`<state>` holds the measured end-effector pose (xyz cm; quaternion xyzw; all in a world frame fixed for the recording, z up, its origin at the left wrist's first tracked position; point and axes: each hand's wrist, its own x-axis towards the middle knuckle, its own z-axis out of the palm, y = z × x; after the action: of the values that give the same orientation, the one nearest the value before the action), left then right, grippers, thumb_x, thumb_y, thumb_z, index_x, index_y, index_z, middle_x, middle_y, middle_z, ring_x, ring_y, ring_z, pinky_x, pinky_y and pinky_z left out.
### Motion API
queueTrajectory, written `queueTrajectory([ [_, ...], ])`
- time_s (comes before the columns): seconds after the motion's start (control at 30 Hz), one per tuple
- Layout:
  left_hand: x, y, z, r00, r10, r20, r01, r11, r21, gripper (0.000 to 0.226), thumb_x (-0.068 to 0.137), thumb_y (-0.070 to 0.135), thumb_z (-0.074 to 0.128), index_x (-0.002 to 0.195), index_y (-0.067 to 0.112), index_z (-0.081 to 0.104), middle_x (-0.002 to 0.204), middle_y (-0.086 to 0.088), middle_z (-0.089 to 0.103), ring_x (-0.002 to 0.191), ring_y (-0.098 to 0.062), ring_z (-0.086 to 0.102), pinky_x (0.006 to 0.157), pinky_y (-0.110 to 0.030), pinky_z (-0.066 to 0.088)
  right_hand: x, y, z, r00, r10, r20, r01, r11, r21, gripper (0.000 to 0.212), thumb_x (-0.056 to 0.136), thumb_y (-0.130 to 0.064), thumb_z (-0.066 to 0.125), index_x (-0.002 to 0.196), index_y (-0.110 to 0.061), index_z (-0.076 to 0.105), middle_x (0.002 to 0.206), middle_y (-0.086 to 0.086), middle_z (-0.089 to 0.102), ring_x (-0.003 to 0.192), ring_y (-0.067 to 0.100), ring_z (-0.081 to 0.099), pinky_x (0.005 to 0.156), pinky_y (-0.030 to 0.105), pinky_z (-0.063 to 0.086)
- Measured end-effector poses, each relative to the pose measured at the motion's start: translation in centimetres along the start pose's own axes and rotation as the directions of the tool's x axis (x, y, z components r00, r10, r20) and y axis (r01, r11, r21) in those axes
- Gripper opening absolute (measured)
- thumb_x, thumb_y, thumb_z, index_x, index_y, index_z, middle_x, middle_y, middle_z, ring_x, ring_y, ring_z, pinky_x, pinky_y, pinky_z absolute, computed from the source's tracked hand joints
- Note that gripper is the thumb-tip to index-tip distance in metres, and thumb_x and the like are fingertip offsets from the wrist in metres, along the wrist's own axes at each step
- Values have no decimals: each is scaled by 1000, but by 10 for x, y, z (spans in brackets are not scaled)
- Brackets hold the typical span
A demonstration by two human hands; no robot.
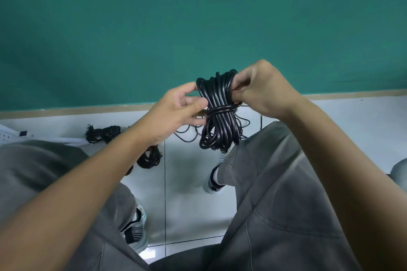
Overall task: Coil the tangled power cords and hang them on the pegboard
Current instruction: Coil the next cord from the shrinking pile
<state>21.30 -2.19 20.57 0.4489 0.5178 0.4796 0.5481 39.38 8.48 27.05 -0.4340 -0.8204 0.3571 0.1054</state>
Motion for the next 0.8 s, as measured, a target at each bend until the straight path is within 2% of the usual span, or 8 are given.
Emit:
queueTrajectory([
  [0.1,1,2,-4,1000,-9,1,9,1000,8,41,92,28,62,132,20,60,111,-5,78,102,-21,74,83,-34,61,-1,10,1,998,-8,61,-9,959,283,26,81,14,62,69,-6,73,69,5,69,65,10,57,68,23,48],
  [0.2,6,0,-3,998,3,-69,-1,999,37,48,88,28,68,129,5,61,112,-16,77,103,-27,74,76,-30,61,-2,24,12,988,-19,152,-75,802,592,19,91,15,50,92,15,69,102,30,72,90,28,68,95,40,55],
  [0.33,8,-5,-3,988,9,-152,-4,999,35,47,83,28,75,120,1,60,109,-21,76,95,-26,72,71,-30,61,-9,27,24,976,-45,213,-163,495,854,25,97,-13,51,108,4,66,103,17,72,97,23,69,100,35,53],
  [0.4,6,-11,-1,975,7,-221,-5,1000,8,34,82,20,78,107,3,62,100,-17,78,87,-23,73,70,-32,63,-11,26,28,969,-74,235,-165,511,844,38,107,-26,42,124,-1,64,123,11,72,117,20,67,107,33,46],
  [0.5,5,-24,2,940,5,-341,-8,1000,-6,29,79,11,82,90,3,57,81,-2,79,72,-13,74,66,-27,62,-10,25,38,961,-122,249,-118,632,766,45,108,-35,39,129,-4,65,129,6,71,127,18,62,115,34,40],
  [0.6,9,-35,-4,913,-30,-407,45,999,27,30,80,5,84,94,-7,61,83,-6,78,76,-19,75,69,-30,63,1,27,57,969,-103,225,-113,622,775,39,100,-26,58,128,1,65,125,14,72,122,26,66,108,34,48],
  [0.67,13,-41,-12,917,-47,-396,87,993,83,27,78,8,86,91,1,63,89,-8,77,80,-23,75,75,-34,64,12,31,71,982,-28,187,-130,614,778,35,94,-15,69,124,3,66,121,18,72,117,32,68,103,36,53],
  [0.8,17,-53,-22,943,-65,-326,132,973,188,27,78,3,87,88,8,62,96,-11,74,81,-19,75,77,-34,63,32,43,88,984,38,172,-153,670,727,27,92,-2,71,118,6,70,115,19,74,109,34,71,101,41,55],
])
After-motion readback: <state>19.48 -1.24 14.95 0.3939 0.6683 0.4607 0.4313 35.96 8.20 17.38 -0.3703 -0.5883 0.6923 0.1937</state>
